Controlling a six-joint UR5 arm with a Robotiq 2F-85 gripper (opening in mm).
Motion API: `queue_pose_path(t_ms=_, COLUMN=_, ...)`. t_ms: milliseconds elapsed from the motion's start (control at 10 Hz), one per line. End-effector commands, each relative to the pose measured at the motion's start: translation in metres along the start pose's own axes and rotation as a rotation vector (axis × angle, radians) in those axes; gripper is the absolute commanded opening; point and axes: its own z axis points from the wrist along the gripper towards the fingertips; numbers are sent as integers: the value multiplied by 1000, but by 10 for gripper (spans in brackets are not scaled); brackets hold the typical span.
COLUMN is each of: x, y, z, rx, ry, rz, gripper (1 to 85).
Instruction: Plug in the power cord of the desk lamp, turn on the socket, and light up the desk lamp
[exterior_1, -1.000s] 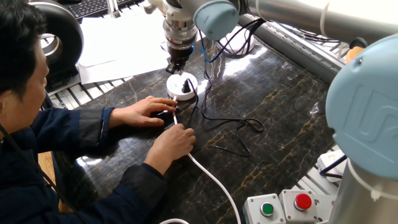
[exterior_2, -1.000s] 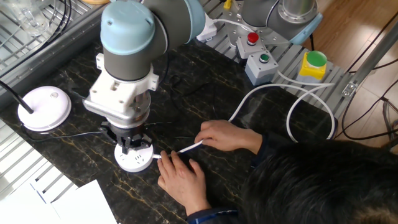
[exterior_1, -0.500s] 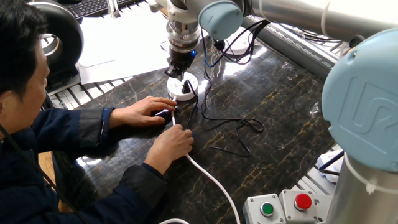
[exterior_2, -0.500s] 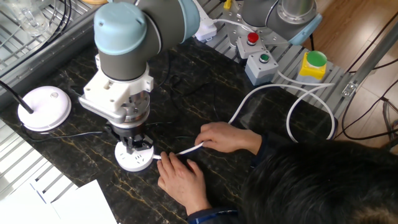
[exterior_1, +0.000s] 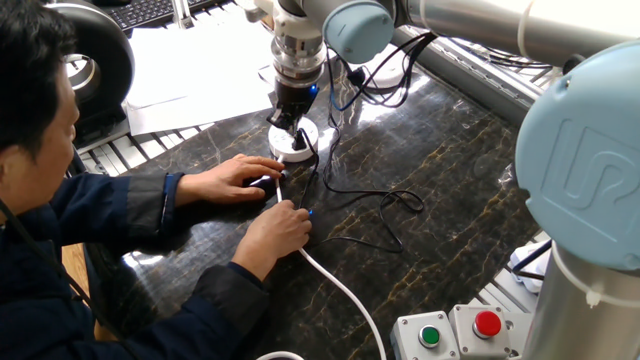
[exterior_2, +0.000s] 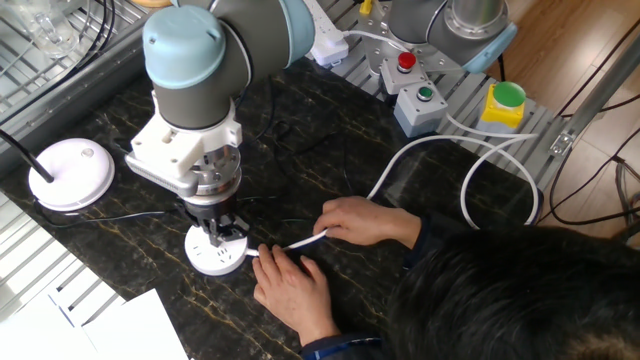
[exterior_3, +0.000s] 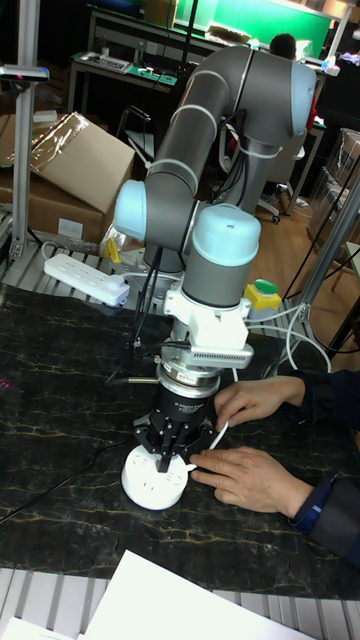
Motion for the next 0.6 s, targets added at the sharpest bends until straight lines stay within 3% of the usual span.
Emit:
queue_pose_path(t_ms=0, x=-3, y=2, z=2, rx=-19, ry=-14, rz=0, gripper=10)
queue_pose_path(t_ms=200, x=-7, y=-5, z=3, rx=10, ry=-26, rz=-32, gripper=10)
queue_pose_path(t_ms=500, x=-8, y=-1, z=4, rx=-8, ry=-30, rz=-19, gripper=10)
